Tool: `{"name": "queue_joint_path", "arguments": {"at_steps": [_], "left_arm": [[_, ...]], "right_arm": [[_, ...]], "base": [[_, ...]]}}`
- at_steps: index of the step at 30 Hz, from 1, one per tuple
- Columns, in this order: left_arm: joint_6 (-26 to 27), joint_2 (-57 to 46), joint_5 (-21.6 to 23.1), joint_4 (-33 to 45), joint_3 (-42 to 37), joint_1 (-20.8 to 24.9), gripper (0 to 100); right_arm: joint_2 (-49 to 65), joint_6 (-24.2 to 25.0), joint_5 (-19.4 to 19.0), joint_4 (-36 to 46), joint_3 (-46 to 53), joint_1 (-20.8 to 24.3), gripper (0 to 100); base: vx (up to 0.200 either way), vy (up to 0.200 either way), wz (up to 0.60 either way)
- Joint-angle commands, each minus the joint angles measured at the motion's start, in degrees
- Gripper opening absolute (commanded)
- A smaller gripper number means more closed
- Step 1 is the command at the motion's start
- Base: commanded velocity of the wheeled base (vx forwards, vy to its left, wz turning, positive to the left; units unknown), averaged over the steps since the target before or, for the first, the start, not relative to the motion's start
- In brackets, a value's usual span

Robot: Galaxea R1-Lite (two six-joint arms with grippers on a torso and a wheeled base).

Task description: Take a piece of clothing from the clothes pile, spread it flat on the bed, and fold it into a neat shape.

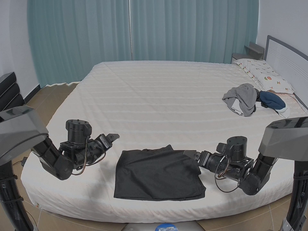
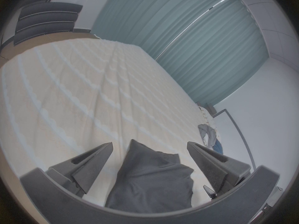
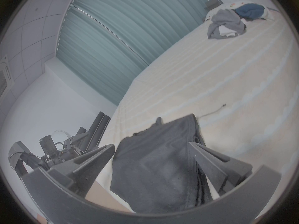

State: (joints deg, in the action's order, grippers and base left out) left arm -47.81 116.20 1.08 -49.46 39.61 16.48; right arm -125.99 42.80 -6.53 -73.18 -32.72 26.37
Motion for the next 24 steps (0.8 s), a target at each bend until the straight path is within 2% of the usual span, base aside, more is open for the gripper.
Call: {"name": "queue_joint_path", "arguments": {"at_steps": [1, 3, 5, 6, 11, 14, 18, 23, 24], "left_arm": [[0.09, -22.51, -0.21, 6.65, -6.12, 1.18, 100], [0.44, -28.75, -0.29, 9.03, -7.35, 1.27, 100], [0.53, -29.10, -0.29, 9.20, -7.44, 1.18, 100], [3.16, -37.98, -0.65, 13.16, -9.11, 1.18, 100], [8.61, -51.78, -4.25, 19.31, -12.01, 1.36, 100], [10.55, -58.46, -5.83, 25.99, -11.83, 1.36, 100], [12.92, -67.60, -7.15, 34.25, -11.66, 1.36, 100], [16.52, -74.89, -9.70, 35.57, -12.36, 1.36, 100], [18.02, -76.74, -11.28, 35.66, -13.06, 1.27, 100]], "right_arm": [[19.29, -2.20, 3.19, 7.44, 4.16, 0.35, 100], [24.74, -3.87, 4.42, 9.90, 6.18, 0.44, 100], [25.00, -3.95, 4.51, 10.07, 6.35, 0.44, 100], [32.21, -7.47, 7.15, 13.41, 9.16, 0.61, 100], [43.20, -15.20, 12.95, 15.44, 14.70, 0.53, 100], [49.44, -17.66, 13.48, 17.46, 17.69, 0.09, 100], [59.72, -20.65, 13.48, 25.81, 20.24, -1.41, 100], [70.88, -23.03, 13.48, 37.06, 19.45, -2.99, 100], [74.40, -25.31, 13.48, 40.66, 19.54, -4.04, 100]], "base": [[0.000, 0.000, 0.00], [0.000, 0.000, 0.00], [0.000, 0.000, 0.00], [0.000, 0.000, 0.00], [0.000, 0.000, 0.00], [0.000, 0.000, 0.00], [0.000, 0.000, 0.00], [0.000, 0.000, 0.00], [0.000, 0.000, 0.00]]}}
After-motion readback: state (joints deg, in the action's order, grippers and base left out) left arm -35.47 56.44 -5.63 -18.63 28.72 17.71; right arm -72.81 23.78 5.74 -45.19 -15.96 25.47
